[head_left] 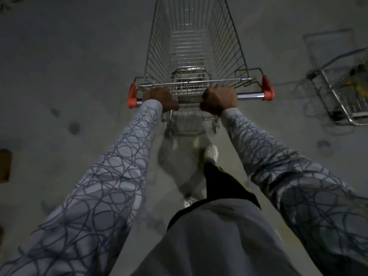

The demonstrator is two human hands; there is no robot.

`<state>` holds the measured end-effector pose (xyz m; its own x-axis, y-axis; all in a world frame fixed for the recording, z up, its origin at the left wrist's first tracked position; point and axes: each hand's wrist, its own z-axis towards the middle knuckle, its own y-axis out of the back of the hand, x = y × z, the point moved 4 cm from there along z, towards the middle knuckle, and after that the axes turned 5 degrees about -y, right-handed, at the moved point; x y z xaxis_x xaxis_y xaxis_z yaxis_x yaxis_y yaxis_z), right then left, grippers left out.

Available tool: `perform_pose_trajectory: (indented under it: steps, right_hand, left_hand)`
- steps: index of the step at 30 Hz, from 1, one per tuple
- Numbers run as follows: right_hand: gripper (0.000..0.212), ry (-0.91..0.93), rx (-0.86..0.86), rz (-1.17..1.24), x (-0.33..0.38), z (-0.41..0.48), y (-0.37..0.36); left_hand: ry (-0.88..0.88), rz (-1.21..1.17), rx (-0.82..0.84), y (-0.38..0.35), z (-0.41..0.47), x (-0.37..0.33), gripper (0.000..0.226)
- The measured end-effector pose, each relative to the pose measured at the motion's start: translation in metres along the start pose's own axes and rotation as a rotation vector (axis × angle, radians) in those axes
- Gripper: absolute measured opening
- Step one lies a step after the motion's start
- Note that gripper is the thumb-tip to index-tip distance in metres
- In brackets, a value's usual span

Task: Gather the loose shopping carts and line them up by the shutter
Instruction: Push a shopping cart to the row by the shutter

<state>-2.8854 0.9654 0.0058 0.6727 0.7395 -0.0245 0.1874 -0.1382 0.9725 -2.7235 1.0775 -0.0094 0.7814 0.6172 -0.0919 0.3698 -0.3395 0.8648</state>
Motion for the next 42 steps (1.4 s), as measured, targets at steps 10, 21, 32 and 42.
perform_pose_trajectory:
  steps: [10, 21, 32, 42]
  right_hand:
    - [0.044, -0.020, -0.108, -0.028, -0.011, 0.229, 0.056]
    - [0.029, 0.071, 0.009, -0.102, -0.011, 0.448, 0.124]
    - [0.035, 0.156, -0.104, 0.036, 0.091, 0.686, 0.176]
    - [0.030, 0.183, -0.178, 0.161, 0.196, 0.890, 0.208]
  left_hand:
    - [0.008, -0.050, -0.116, 0.117, 0.189, 0.022, 0.054]
    - [0.041, -0.145, -0.165, 0.211, 0.338, 0.038, 0.037]
    - [0.148, -0.044, -0.204, 0.344, 0.520, 0.183, 0.048]
    - [0.189, 0.056, -0.162, 0.468, 0.696, 0.329, 0.055]
